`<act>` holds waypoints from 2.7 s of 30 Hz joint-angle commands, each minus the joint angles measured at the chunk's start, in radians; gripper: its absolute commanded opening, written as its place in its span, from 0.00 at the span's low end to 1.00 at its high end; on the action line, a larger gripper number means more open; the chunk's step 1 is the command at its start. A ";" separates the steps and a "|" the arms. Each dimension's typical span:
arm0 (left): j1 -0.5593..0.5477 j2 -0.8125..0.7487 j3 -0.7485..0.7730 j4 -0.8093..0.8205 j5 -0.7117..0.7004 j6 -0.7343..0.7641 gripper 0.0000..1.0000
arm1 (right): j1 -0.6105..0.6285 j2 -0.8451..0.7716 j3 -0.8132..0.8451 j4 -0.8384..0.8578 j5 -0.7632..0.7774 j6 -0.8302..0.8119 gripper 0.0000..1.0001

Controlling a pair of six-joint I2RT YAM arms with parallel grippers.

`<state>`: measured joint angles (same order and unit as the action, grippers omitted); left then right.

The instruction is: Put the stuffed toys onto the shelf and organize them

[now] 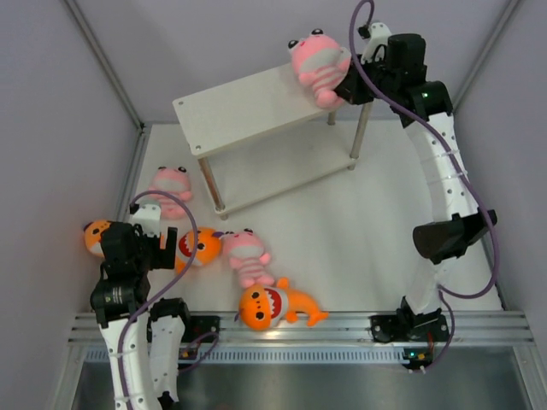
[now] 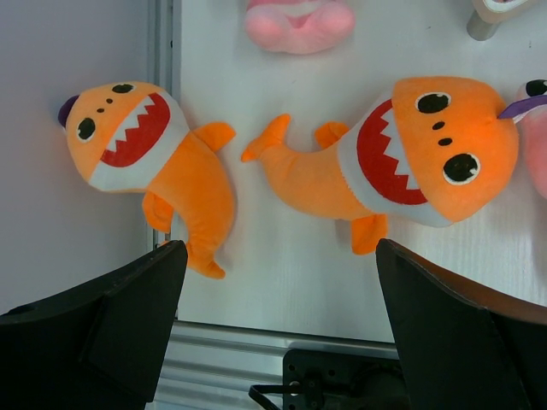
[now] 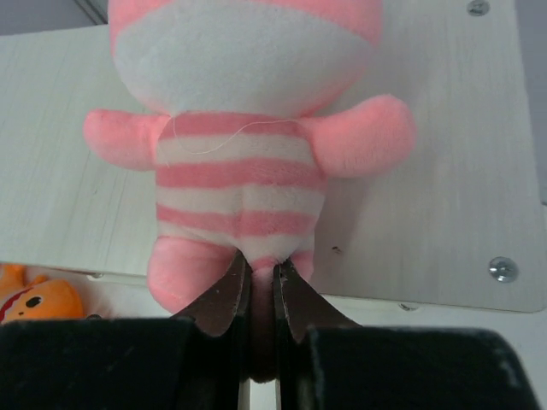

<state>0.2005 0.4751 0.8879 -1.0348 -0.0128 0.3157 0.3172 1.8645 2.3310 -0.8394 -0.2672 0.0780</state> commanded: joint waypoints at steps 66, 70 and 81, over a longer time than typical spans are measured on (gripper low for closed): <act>0.016 1.036 0.140 0.509 0.045 0.026 0.00 | 0.674 -0.949 -1.329 0.677 -0.038 -0.017 0.97; 0.016 0.906 0.137 0.509 0.034 0.017 0.00 | 0.674 -0.959 -1.337 0.681 -0.032 -0.017 0.97; 0.016 0.614 0.267 0.348 0.072 0.065 0.00 | 0.674 -0.966 -1.361 0.698 -0.033 -0.004 0.97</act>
<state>0.2161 1.1221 1.1313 -0.6250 -0.0090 0.3382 0.9733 0.9180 0.9733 -0.2008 -0.3065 0.0784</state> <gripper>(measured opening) 0.013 0.970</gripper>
